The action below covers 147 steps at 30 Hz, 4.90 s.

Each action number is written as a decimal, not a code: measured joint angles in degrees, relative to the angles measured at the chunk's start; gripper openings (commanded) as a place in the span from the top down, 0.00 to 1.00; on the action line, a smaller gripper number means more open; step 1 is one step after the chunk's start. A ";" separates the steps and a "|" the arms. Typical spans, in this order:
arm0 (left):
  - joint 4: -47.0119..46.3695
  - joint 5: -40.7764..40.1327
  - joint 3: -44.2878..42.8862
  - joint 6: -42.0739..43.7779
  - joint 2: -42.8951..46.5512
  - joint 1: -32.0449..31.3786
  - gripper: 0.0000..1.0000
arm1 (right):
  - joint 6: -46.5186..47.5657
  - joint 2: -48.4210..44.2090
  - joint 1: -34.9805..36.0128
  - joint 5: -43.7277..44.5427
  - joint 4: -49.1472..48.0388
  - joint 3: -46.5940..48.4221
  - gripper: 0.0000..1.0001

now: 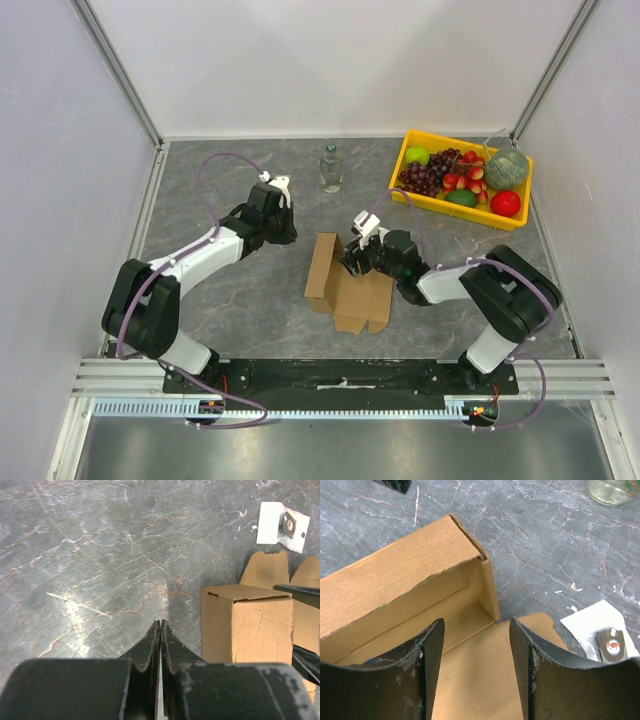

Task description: Fold the paper box

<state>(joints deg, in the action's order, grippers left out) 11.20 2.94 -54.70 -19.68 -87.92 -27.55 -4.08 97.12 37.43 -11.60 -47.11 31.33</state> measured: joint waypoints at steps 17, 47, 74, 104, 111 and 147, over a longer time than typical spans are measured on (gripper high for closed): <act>11.41 -18.03 -7.78 0.37 14.82 -21.24 0.38 | -28.59 -36.89 -3.72 27.06 28.94 -3.82 0.19; 44.94 -47.04 -32.04 -5.53 -19.96 -37.55 0.44 | -36.79 -48.37 -14.80 23.93 43.32 -1.95 0.18; 46.18 -54.88 -24.65 -6.34 -22.40 -37.94 0.84 | -36.30 -47.58 -15.17 22.27 42.86 -3.06 0.18; 2.08 -37.18 10.82 3.82 5.60 -35.54 0.84 | -11.23 -14.86 -16.65 10.58 49.29 18.08 0.16; -2.25 -34.25 13.18 4.94 6.14 -34.18 0.84 | -6.25 -6.47 -16.65 6.60 50.80 23.08 0.17; -7.91 -23.04 18.75 7.34 11.19 -28.44 0.85 | 18.25 14.49 -14.47 -3.13 58.55 38.49 0.24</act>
<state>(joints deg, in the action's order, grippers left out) 3.29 -20.10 -35.94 -12.34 -76.73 -55.99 14.17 111.61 22.96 -14.72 11.44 69.82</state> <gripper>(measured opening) 0.152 0.782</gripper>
